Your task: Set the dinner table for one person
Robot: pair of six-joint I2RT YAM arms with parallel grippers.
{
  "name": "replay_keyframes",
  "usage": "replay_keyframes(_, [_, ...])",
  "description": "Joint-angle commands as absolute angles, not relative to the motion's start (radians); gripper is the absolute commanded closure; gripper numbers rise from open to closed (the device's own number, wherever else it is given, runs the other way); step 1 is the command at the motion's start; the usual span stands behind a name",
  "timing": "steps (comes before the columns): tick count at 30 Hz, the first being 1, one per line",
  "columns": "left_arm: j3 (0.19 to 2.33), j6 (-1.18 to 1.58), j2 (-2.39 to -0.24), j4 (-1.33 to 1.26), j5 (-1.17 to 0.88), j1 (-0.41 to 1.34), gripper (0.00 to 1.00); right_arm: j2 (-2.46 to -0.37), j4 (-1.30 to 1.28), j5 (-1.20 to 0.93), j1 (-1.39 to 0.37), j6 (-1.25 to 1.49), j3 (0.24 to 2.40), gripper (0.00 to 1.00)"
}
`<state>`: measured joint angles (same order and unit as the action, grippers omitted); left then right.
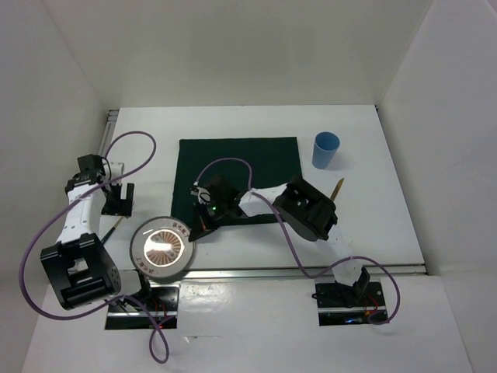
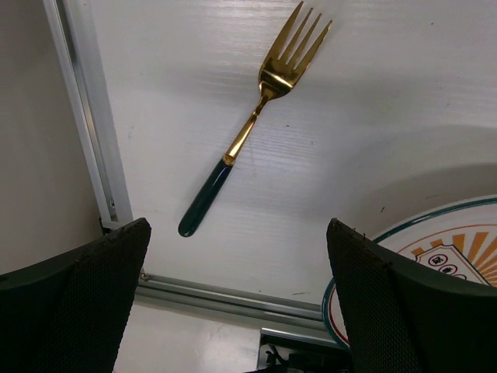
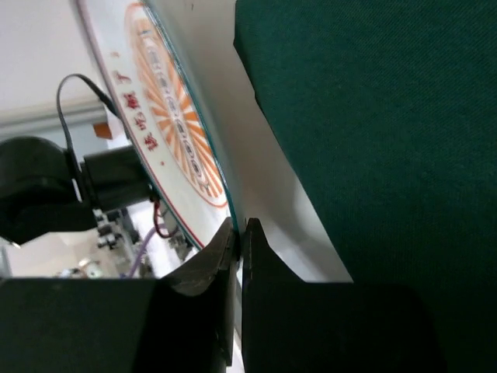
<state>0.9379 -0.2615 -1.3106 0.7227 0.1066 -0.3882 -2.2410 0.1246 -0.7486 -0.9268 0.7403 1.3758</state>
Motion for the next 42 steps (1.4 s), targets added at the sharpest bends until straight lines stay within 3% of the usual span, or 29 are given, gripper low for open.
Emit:
replay_keyframes(1, [0.939, -0.293, -1.275, 0.703, 0.094, -0.405, 0.00, -2.201, 0.184, -0.759, -0.934, 0.738, 1.371, 1.00])
replay_keyframes(7, [0.939, -0.304, -1.264, 0.703, 0.084, -0.405, 0.00, -2.037, 0.187, -0.839, -0.844, 0.836, 1.330, 1.00])
replay_keyframes(10, [0.939, -0.304, -1.273, 0.703, 0.075, -0.414, 0.00, -1.926, 0.048, -0.735, -0.764, 0.845, 1.330, 1.00])
replay_keyframes(17, [0.948, -0.293, -1.273, 0.703, 0.066, -0.414, 0.00, -1.636, 0.031, -0.511, -0.498, 0.930, 1.044, 1.00])
replay_keyframes(24, [0.957, -0.302, -1.302, 0.693, 0.066, -0.414, 0.00, -1.739, 0.023, -0.522, -0.396, 0.896, 1.055, 1.00])
replay_keyframes(42, [0.930, -0.304, -1.310, 0.681, 0.093, -0.414, 0.00, -1.836, 0.075, -0.448, -0.387, 0.934, 0.946, 1.00])
